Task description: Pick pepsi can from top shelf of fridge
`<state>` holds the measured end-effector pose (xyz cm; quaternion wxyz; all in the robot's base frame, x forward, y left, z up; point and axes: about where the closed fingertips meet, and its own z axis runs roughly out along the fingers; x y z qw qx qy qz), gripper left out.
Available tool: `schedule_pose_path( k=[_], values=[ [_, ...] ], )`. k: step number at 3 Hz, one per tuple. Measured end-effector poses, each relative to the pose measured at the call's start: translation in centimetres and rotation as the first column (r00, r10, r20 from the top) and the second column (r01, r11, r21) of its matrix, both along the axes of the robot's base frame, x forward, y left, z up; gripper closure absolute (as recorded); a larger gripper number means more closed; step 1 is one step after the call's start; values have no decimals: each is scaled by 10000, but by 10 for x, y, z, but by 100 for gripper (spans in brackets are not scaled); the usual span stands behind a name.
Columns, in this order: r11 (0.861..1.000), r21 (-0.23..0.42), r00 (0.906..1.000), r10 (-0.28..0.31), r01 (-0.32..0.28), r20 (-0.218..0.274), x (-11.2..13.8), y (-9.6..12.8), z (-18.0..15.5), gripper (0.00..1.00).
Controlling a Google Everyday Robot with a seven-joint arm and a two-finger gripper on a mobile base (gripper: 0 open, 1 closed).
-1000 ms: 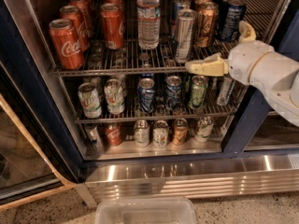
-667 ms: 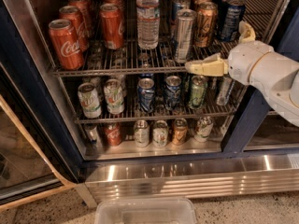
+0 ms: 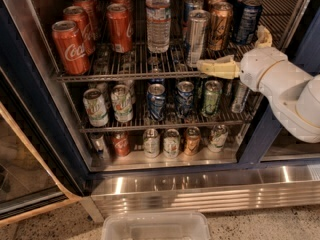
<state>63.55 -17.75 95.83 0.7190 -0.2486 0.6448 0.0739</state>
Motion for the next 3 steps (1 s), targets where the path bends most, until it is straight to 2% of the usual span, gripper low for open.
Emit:
schedule_pose_path(
  k=[1,2,3],
  values=[
    [9964,529,9977,-668,660,144,10,-9,3,0],
    [9964,529,9977,-668,660,144,10,-9,3,0],
    [9953,457,9963,-846,852,-159,11,-11,-2,0]
  ],
)
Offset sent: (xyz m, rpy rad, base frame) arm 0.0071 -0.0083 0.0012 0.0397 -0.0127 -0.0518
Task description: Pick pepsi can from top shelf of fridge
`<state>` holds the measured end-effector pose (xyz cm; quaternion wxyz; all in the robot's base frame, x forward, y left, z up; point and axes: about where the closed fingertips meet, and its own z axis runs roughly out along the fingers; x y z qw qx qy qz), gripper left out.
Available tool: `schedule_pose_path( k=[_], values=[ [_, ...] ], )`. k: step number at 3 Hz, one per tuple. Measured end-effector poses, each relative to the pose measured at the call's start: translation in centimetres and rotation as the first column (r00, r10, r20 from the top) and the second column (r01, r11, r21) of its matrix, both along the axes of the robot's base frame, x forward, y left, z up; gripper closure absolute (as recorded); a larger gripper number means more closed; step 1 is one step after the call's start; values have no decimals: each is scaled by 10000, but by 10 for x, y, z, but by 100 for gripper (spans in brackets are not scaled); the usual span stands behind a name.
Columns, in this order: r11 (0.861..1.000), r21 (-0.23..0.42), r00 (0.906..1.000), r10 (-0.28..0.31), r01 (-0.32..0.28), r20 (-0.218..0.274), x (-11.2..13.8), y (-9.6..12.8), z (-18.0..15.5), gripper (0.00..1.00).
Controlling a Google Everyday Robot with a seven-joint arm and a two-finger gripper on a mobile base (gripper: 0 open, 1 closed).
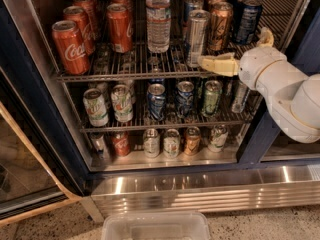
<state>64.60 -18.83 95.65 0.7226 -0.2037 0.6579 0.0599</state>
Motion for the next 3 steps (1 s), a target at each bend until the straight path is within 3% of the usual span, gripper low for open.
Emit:
schedule_pose_path(
  k=[3],
  values=[
    [9973,181,9974,-715,716,-66,9,-26,13,0]
  ],
)
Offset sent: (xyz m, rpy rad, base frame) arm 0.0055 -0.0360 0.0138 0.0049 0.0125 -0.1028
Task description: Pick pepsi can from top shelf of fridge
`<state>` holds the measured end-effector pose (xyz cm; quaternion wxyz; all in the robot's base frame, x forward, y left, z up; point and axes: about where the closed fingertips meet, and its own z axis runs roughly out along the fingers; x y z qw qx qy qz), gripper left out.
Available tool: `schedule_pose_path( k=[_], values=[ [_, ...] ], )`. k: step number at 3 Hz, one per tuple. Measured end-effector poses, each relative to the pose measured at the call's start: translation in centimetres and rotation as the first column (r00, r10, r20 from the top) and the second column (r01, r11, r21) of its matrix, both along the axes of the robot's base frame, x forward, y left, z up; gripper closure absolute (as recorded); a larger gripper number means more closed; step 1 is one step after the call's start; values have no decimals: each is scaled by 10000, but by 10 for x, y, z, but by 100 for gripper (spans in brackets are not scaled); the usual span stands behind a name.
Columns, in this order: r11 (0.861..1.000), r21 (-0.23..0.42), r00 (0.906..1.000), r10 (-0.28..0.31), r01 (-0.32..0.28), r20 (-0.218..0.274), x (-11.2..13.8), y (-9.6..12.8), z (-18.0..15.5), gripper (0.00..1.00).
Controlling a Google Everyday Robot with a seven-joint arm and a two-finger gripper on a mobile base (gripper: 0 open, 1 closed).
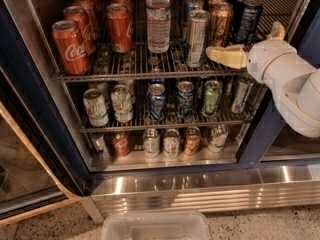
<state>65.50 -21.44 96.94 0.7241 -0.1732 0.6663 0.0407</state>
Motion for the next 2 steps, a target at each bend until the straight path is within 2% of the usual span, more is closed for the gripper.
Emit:
schedule_pose_path(
  k=[2],
  values=[
    [9983,558,9998,-186,179,108,24,-12,-1,23]
  ],
)
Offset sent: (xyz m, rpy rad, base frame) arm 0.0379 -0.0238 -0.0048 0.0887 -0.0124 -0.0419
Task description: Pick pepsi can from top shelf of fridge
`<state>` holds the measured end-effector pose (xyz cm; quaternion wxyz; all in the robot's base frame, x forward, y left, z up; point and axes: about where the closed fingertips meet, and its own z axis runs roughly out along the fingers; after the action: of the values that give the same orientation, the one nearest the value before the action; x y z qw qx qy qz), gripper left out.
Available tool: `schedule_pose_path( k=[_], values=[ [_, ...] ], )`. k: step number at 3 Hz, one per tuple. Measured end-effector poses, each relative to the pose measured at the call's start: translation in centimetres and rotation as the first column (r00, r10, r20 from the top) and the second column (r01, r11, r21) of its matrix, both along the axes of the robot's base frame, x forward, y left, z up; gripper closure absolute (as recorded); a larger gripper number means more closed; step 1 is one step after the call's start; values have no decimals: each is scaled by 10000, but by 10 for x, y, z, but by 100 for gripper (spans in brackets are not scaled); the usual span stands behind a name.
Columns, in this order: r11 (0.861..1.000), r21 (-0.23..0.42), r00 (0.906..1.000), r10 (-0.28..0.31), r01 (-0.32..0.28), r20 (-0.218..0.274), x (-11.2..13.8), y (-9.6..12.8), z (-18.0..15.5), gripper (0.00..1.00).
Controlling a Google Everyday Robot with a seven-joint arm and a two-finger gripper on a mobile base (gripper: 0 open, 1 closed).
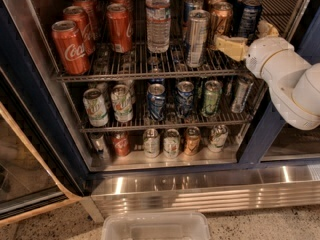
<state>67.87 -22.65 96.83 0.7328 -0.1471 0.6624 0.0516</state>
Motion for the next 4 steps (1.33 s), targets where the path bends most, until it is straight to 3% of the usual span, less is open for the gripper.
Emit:
schedule_pose_path(
  k=[1,4],
  values=[
    [9997,142,9998,-216,217,-39,5,-4,0,27],
    [9936,-365,9942,-1072,1069,-59,5,-22,10,32]
  ],
)
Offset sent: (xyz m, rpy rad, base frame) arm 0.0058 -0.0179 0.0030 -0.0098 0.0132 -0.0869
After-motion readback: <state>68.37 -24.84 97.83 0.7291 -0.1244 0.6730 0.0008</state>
